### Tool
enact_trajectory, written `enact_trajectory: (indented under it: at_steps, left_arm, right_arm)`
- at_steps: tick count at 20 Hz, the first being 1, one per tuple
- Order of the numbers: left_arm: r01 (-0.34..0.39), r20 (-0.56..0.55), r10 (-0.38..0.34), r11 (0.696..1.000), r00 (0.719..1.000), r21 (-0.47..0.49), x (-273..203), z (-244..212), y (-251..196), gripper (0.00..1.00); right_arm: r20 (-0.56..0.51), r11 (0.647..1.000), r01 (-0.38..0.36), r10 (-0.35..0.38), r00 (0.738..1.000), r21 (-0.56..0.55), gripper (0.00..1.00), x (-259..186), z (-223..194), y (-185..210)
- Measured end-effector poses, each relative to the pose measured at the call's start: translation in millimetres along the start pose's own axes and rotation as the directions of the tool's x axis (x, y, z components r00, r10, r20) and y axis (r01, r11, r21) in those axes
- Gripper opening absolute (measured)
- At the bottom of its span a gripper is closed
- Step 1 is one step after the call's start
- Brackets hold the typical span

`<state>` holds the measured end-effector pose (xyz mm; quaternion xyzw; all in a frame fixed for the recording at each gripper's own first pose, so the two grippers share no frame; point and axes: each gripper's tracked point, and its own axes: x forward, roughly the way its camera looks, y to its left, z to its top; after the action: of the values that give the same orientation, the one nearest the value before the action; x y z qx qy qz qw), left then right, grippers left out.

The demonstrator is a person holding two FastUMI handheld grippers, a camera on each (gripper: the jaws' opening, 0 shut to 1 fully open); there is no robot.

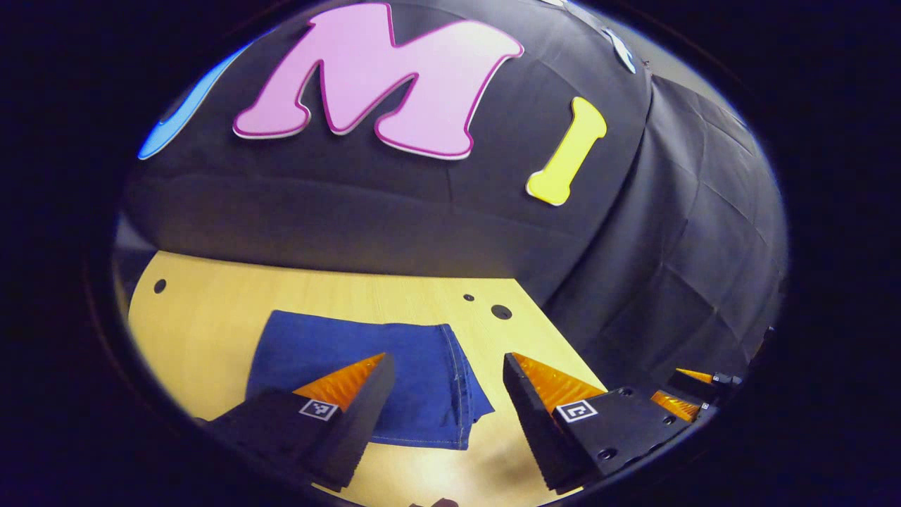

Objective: Grasp the waist and the cuffs of the jeans and fold them to make the two legs overlap; first hold the waist and fold one-third of the jeans toward the cuffs, then hold the cuffs and fold the remaining one-third in the same direction to finish folding.

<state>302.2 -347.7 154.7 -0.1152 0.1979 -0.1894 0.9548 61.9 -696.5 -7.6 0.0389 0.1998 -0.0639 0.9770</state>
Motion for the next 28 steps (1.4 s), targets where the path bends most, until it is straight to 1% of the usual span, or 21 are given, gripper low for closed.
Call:
enact_trajectory:
  at_steps: [2,4,7,9,11,12,14,16,18,19,22,25,27,28]
  left_arm:
    - [-0.041,0.072,0.039,0.999,0.997,0.027,-48,17,22,0.97]
    - [-0.111,0.134,0.101,0.991,0.986,0.071,-101,32,45,0.97]
    - [-0.208,0.218,0.181,0.972,0.959,0.109,-169,50,68,0.97]
    - [-0.253,0.287,0.213,0.961,0.934,0.109,-213,64,76,0.97]
    - [-0.279,0.333,0.233,0.956,0.914,0.095,-253,72,80,0.97]
    - [-0.278,0.342,0.234,0.957,0.910,0.085,-274,74,80,0.97]
    - [-0.284,0.376,0.242,0.957,0.894,0.060,-317,71,81,0.97]
    - [-0.303,0.399,0.258,0.951,0.880,0.054,-347,67,84,0.96]
    - [-0.321,0.414,0.271,0.946,0.869,0.054,-370,60,84,0.96]
    - [-0.325,0.420,0.276,0.945,0.865,0.048,-378,54,83,0.96]
    - [-0.335,0.439,0.294,0.942,0.849,0.017,-402,41,80,0.96]
    - [-0.334,0.467,0.307,0.942,0.829,-0.026,-414,36,75,0.96]
    - [-0.338,0.487,0.309,0.941,0.817,-0.030,-417,41,72,0.96]
    - [-0.342,0.486,0.309,0.940,0.817,-0.023,-417,41,72,0.96]
  right_arm:
    - [0.030,1.000,-0.029,0.029,0.999,-0.006,0.97,-14,17,23]
    - [0.069,0.999,-0.049,0.050,0.996,-0.013,0.97,-30,35,45]
    - [0.121,0.996,-0.085,0.089,0.989,-0.037,0.97,-54,63,80]
    - [0.158,0.992,-0.107,0.116,0.981,-0.062,0.97,-73,82,101]
    - [0.199,0.989,-0.135,0.146,0.969,-0.068,0.97,-94,100,122]
    - [0.215,0.987,-0.145,0.157,0.964,-0.071,0.97,-105,107,132]
    - [0.234,0.985,-0.149,0.165,0.958,-0.084,0.97,-128,115,143]
    - [0.248,0.984,-0.158,0.175,0.953,-0.089,0.96,-149,119,151]
    - [0.272,0.984,-0.151,0.171,0.947,-0.091,0.96,-171,121,155]
    - [0.294,0.985,-0.141,0.164,0.942,-0.097,0.97,-181,122,153]
    - [0.324,0.985,-0.143,0.167,0.931,-0.097,0.97,-206,117,154]
    - [0.322,0.983,-0.165,0.181,0.929,-0.077,0.97,-214,109,153]
    - [0.304,0.978,-0.195,0.208,0.930,-0.072,0.97,-212,109,153]
    - [0.307,0.976,-0.201,0.218,0.927,-0.085,0.97,-211,111,151]
